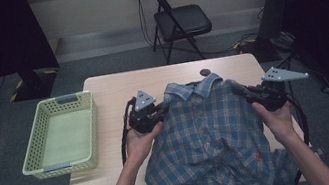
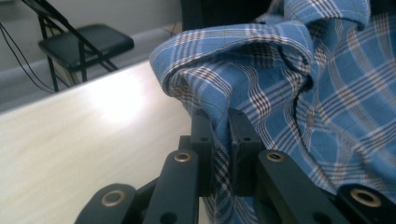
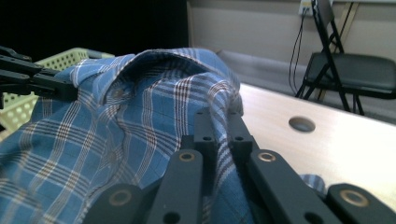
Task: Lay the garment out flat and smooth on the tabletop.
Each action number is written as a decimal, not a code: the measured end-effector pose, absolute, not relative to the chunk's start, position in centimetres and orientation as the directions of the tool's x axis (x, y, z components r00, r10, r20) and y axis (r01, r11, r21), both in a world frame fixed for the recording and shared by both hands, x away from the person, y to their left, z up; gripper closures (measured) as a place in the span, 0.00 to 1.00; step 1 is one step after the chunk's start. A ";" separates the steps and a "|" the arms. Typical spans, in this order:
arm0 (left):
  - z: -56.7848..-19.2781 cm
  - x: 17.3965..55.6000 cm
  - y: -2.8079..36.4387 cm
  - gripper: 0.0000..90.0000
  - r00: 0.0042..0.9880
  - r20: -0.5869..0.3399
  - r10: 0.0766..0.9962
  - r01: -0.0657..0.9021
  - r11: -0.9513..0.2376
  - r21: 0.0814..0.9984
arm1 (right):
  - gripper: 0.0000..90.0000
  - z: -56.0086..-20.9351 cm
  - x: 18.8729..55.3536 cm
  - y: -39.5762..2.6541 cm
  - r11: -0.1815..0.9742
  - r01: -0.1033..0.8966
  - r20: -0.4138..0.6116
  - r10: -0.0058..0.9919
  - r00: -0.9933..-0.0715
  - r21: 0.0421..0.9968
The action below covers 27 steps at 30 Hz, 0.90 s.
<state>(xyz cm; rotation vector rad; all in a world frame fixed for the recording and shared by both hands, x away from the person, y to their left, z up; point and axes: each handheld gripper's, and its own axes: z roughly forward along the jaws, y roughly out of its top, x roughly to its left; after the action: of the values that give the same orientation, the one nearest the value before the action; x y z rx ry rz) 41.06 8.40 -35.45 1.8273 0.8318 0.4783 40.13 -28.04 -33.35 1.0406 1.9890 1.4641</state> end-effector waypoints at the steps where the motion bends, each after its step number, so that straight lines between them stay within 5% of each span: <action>1: -34.9 41.2 8.4 0.92 0.679 -0.044 0.732 0.310 -0.233 0.922 | 0.97 -32.9 40.2 -28.0 0.143 0.297 0.072 0.791 -0.608 0.944; 15: -28.2 46.6 7.4 0.90 0.575 0.014 0.818 0.209 -0.164 0.964 | 0.96 -25.1 46.3 -26.8 0.115 0.212 0.012 0.855 -0.519 0.971; 17: -29.0 47.7 6.7 0.72 0.543 0.000 0.840 0.235 -0.152 0.960 | 0.87 -24.7 48.2 -26.7 0.122 0.215 -0.005 0.878 -0.478 0.969; 21: -31.8 48.4 6.3 0.47 0.538 -0.042 0.842 0.318 -0.156 0.935 | 0.55 -26.6 50.3 -27.1 0.120 0.312 0.005 0.927 -0.374 0.943; 27: -34.5 46.9 6.2 0.42 0.599 -0.030 0.800 0.336 -0.217 0.916 | 0.47 -30.3 49.1 -28.5 0.128 0.367 0.034 0.914 -0.405 0.921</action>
<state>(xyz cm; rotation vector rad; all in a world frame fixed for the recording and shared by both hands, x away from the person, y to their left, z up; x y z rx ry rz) 46.95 6.22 -34.50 1.8029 0.9251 0.5674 49.09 -28.45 -30.26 1.2329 1.8484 1.2577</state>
